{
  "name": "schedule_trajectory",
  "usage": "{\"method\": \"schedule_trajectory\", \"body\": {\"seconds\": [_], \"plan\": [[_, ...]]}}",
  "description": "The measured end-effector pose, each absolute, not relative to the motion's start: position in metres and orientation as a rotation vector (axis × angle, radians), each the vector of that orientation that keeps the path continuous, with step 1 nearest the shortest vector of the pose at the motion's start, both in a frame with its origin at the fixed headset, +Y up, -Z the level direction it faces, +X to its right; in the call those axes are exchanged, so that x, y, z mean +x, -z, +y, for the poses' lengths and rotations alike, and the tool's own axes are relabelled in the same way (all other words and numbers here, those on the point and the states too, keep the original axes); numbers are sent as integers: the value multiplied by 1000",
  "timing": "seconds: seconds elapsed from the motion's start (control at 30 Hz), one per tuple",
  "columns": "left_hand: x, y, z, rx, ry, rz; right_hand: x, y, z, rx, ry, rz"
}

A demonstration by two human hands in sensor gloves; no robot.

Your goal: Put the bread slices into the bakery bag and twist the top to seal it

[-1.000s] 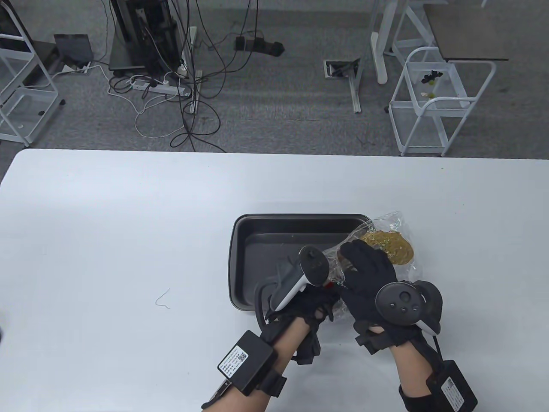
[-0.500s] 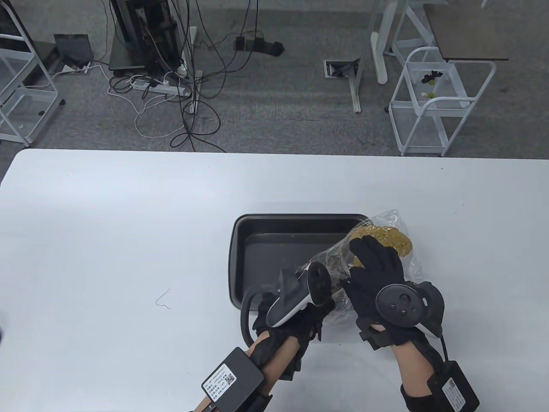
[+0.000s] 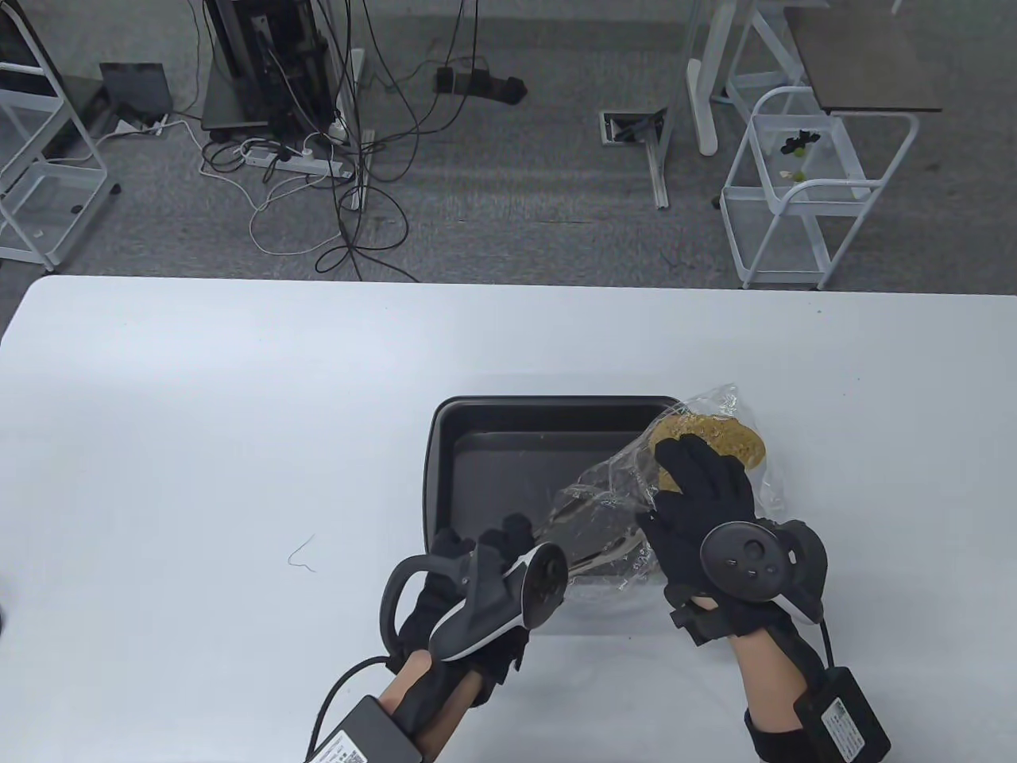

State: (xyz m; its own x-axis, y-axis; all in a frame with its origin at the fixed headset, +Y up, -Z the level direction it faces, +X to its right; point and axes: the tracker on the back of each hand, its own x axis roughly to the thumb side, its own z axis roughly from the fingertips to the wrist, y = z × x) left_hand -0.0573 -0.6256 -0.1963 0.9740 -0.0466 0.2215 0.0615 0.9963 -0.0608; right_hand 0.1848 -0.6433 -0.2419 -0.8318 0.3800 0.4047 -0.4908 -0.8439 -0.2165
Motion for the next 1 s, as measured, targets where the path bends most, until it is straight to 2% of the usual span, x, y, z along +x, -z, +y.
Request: {"method": "schedule_trajectory", "body": {"seconds": [0.4,0.57,0.67,0.87,1.0], "plan": [[-104,169,-615,-8,99,-223,186,242,-643,477,-2607,-439],[-129,171,-611,149,174,-271,192,242,-640,449,-2599,-456],[-144,185,-613,155,215,-272,198,241,-637,419,-2603,-479],[-164,234,-635,12,248,-307,214,242,-632,354,-2590,-505],[-168,266,-653,-60,189,-314,221,244,-632,323,-2592,-513]]}}
